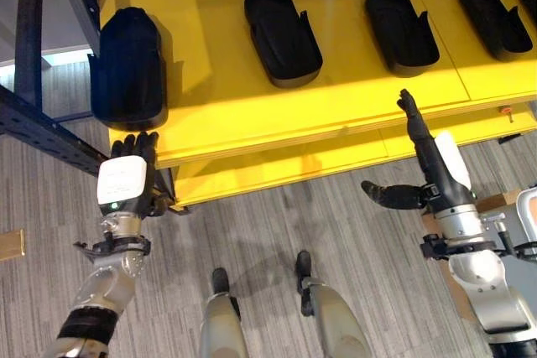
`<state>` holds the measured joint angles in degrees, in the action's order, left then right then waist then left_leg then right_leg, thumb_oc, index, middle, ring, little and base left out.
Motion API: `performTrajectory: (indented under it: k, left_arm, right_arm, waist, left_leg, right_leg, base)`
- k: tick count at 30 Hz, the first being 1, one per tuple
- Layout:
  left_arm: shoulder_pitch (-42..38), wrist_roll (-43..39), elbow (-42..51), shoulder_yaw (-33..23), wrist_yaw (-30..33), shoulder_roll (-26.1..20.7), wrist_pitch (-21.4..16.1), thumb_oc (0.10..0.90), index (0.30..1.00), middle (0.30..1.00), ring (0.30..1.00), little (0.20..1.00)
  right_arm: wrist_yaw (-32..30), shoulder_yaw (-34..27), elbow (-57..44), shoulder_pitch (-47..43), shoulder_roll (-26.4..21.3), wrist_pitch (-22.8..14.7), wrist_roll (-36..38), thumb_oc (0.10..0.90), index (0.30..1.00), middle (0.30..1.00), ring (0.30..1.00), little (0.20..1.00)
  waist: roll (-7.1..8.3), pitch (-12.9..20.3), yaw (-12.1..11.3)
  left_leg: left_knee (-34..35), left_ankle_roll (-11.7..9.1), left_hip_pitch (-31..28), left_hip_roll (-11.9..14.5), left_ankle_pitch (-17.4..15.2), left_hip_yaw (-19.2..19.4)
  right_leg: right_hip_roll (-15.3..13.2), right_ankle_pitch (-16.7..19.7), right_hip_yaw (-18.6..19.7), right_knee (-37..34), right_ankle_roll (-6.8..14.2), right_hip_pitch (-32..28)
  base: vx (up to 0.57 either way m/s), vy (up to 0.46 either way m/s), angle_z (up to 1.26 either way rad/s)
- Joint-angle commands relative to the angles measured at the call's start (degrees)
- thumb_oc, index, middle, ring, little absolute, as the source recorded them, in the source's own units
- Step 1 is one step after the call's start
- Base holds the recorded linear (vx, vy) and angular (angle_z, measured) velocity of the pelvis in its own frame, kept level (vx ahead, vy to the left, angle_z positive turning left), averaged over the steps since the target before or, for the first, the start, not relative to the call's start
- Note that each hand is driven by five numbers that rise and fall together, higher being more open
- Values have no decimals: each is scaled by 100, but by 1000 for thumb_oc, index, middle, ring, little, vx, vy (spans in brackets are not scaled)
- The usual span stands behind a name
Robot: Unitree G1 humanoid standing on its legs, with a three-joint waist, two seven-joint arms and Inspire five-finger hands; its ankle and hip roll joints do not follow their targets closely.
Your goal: Move parts from the plastic box to the shelf.
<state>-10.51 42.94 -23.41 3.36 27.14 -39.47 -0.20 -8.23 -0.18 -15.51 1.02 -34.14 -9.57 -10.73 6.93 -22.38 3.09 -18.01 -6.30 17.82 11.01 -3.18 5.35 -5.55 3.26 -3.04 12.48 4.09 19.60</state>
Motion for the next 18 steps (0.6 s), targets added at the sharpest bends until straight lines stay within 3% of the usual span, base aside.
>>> performTrajectory:
  k: [1, 18]
  left_arm:
    - [-123, -225, -116, 62, 178, -379, 7, 900, 1000, 1000, 1000, 1000]
    - [-399, -200, 198, 365, 77, -306, -148, 900, 1000, 1000, 1000, 1000]
  right_arm:
    - [-362, -215, -758, -335, -278, -461, 132, 900, 1000, 1000, 1000, 1000]
    - [-351, -185, -703, -326, -289, -435, 155, 900, 1000, 1000, 1000, 1000]
  waist:
    - [87, 419, 93]
    - [106, 393, 137]
  left_leg:
    - [-17, 40, 353, 123, 408, -125]
    - [-114, 50, 431, 121, 363, -122]
  right_leg:
    - [-247, -97, 138, 182, 313, -5]
    - [-266, -100, 171, 302, 306, 124]
  base:
    - [0, 0, 0]
    - [2, 3, -2]
